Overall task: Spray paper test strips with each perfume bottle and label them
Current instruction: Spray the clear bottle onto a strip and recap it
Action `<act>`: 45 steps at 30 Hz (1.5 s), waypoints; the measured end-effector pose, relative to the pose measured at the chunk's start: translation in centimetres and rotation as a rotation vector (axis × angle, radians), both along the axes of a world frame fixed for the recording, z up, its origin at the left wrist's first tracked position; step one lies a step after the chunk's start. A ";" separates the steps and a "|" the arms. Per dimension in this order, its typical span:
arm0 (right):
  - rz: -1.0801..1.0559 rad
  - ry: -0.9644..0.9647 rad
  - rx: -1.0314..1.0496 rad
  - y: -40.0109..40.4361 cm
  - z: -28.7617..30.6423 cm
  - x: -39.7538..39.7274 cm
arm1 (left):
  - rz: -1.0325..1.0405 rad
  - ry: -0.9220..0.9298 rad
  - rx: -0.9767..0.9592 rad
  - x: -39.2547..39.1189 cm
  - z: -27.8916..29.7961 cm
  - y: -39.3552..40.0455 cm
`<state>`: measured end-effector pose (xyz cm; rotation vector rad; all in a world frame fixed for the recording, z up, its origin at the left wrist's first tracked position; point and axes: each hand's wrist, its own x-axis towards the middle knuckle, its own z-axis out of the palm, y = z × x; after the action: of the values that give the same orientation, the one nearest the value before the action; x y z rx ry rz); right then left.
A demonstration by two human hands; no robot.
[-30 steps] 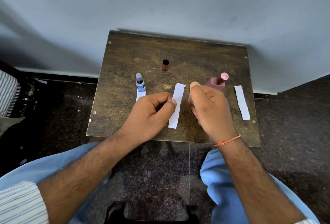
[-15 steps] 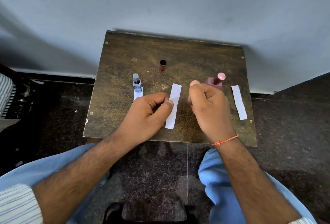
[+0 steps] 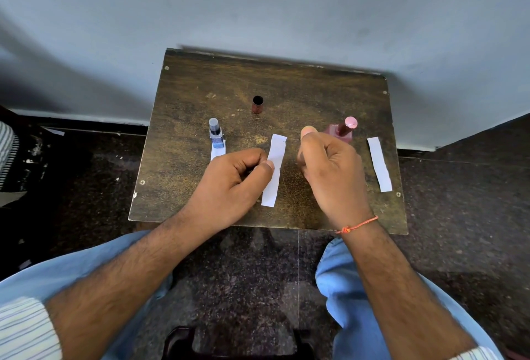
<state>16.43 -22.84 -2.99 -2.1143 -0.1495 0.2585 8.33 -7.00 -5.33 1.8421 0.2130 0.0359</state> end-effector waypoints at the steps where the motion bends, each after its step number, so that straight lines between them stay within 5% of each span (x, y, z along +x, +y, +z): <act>1: -0.005 0.021 0.011 0.1 0.0 0.1 | -0.001 0.000 -0.002 0.0 0.0 0.0; 13: 0.007 0.008 0.024 -0.1 0.3 0.0 | 0.002 0.000 0.000 0.0 0.2 0.0; 31: 0.031 0.545 0.346 -0.6 0.6 0.0 | -0.033 0.012 -0.061 0.0 0.0 0.3; 38: -0.050 0.533 0.397 -0.5 0.5 0.1 | -0.117 0.142 -0.293 0.3 0.6 0.4; 45: -0.085 0.545 0.494 -0.6 0.9 0.2 | 0.072 0.141 -0.391 0.6 1.1 1.5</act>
<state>16.65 -23.43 -2.06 -1.4969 0.1837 0.6624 8.93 -5.53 -4.20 1.4477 0.3582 -0.0809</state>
